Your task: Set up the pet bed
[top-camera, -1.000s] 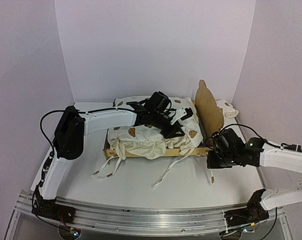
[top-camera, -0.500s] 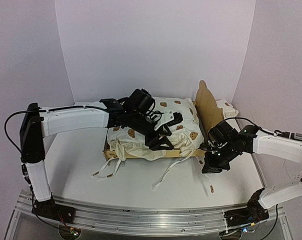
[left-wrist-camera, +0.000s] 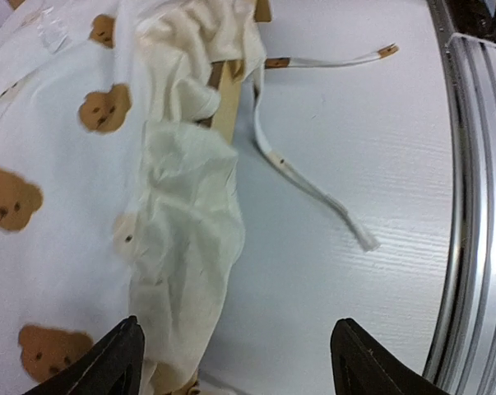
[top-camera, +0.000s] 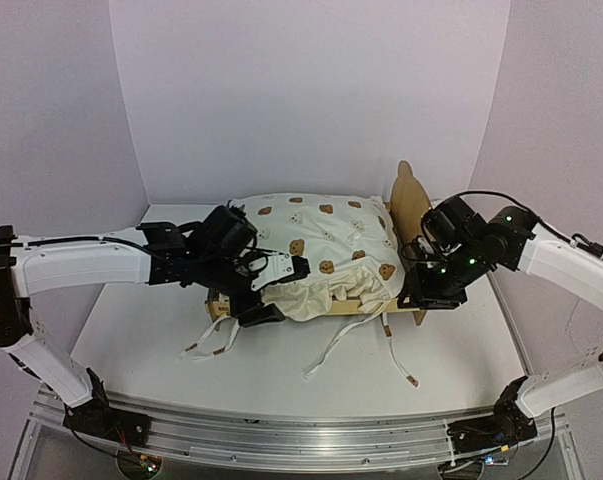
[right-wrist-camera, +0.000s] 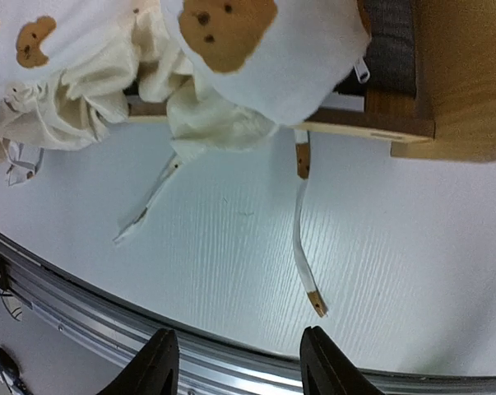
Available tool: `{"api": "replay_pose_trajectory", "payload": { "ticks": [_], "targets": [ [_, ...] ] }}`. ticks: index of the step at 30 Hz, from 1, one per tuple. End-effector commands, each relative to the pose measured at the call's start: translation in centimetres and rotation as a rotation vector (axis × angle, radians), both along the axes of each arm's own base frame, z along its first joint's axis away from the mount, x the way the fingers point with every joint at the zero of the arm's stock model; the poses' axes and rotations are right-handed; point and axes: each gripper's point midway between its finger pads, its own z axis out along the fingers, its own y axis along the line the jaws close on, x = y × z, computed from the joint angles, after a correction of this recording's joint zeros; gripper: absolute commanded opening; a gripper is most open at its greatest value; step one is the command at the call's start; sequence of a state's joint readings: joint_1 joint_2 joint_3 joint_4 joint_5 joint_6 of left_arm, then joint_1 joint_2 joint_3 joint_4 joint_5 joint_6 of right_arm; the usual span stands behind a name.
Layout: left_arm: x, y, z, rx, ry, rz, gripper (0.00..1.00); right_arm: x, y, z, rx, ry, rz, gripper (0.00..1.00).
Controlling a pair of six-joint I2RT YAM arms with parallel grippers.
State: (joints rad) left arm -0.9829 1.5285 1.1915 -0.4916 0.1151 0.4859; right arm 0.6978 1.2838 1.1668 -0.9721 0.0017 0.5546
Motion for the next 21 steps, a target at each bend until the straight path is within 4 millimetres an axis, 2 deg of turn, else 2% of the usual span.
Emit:
{"api": "replay_pose_trajectory", "payload": {
  "ticks": [1,3,5,8,11,13,15,17,18,21],
  "targets": [
    [3.4,5.2,-0.5,0.118,-0.210,0.114,0.81,5.0,0.6,0.2,-0.072,-0.146,-0.080,0.52],
    [4.5,6.6,-0.9,0.144,-0.237,0.143,0.78,6.8,1.0,-0.3,-0.089,-0.186,-0.112,0.52],
    [5.8,7.7,-1.2,0.157,-0.249,0.178,0.71,8.3,1.3,-0.8,-0.108,-0.219,-0.143,0.52],
    [6.7,8.2,-1.4,0.163,-0.250,0.194,0.56,10.2,1.4,-1.8,-0.137,-0.261,-0.183,0.50],
    [6.7,8.1,-1.7,0.161,-0.239,0.189,0.38,11.4,1.8,-3.1,-0.119,-0.257,-0.206,0.47],
    [6.6,8.2,-1.8,0.158,-0.234,0.188,0.28,11.7,1.6,-4.0,-0.131,-0.248,-0.211,0.37],
    [6.6,8.4,-2.0,0.160,-0.229,0.186,0.19,11.9,0.7,-5.1,-0.150,-0.224,-0.224,0.20],
    [6.7,8.8,-2.4,0.171,-0.228,0.189,0.04,11.8,-0.1,-5.3,-0.164,-0.220,-0.220,0.08],
    [6.9,9.2,-2.4,0.176,-0.230,0.197,0.00,11.8,-0.4,-5.2,-0.176,-0.223,-0.206,0.04],
    [8.0,10.5,-1.7,0.169,-0.242,0.225,0.00,11.2,-2.1,-3.5,-0.206,-0.243,-0.188,0.00]
  ]
}}
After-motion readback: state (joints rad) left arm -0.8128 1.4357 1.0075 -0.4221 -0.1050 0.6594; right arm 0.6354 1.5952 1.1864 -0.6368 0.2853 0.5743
